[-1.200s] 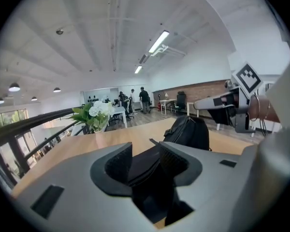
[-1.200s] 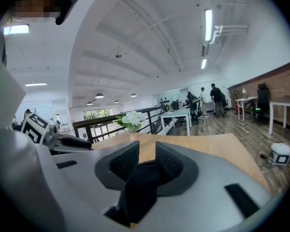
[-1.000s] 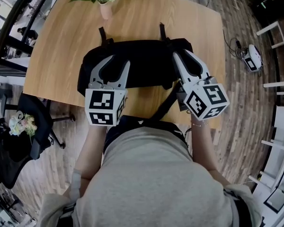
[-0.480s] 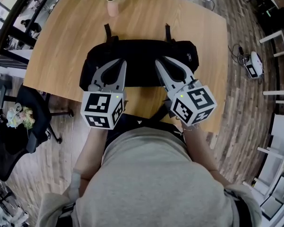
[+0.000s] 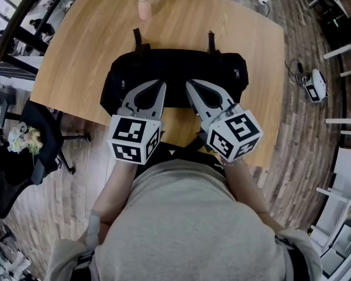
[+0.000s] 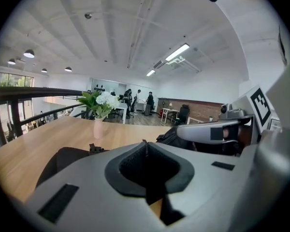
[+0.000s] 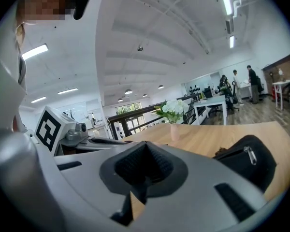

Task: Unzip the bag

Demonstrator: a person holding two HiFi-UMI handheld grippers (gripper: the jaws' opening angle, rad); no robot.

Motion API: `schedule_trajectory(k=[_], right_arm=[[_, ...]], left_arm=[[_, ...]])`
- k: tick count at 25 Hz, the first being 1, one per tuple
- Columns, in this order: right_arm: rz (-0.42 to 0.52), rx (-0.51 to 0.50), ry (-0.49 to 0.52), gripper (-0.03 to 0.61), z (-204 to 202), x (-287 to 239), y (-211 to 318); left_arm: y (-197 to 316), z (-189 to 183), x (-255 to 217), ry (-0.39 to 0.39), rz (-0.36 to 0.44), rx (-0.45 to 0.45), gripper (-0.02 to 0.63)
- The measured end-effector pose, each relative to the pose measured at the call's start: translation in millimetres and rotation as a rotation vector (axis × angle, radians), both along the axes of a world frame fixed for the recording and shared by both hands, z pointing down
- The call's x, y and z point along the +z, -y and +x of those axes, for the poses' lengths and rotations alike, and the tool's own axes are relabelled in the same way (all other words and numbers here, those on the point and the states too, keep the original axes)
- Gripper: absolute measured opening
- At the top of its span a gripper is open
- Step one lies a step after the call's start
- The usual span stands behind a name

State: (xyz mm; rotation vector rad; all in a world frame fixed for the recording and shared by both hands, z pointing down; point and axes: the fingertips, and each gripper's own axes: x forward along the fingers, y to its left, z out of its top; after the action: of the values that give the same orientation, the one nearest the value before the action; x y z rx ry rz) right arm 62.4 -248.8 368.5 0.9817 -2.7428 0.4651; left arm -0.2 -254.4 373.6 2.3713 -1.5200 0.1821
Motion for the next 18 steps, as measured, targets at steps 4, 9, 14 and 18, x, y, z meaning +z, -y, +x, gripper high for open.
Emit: schedule_trajectory(k=[4, 9, 14, 18], right_arm=[[-0.015, 0.008, -0.025, 0.006, -2, 8, -3], [-0.034, 0.017, -0.05, 0.006, -1, 17, -3], [-0.035, 0.018, -0.062, 0.006, -3, 20, -6], [-0.035, 0.02, -0.064, 0.006, -3, 19, -7]], left_arm=[[-5, 0, 9, 0.037, -0.024, -0.004, 0.025], [-9, 2, 17, 0.074, -0.048, 0.002, 0.023], [-10, 1, 22, 0.078, -0.073, 0.015, 0.02], [-11, 2, 21, 0.078, -0.072, 0.023, 0.018]])
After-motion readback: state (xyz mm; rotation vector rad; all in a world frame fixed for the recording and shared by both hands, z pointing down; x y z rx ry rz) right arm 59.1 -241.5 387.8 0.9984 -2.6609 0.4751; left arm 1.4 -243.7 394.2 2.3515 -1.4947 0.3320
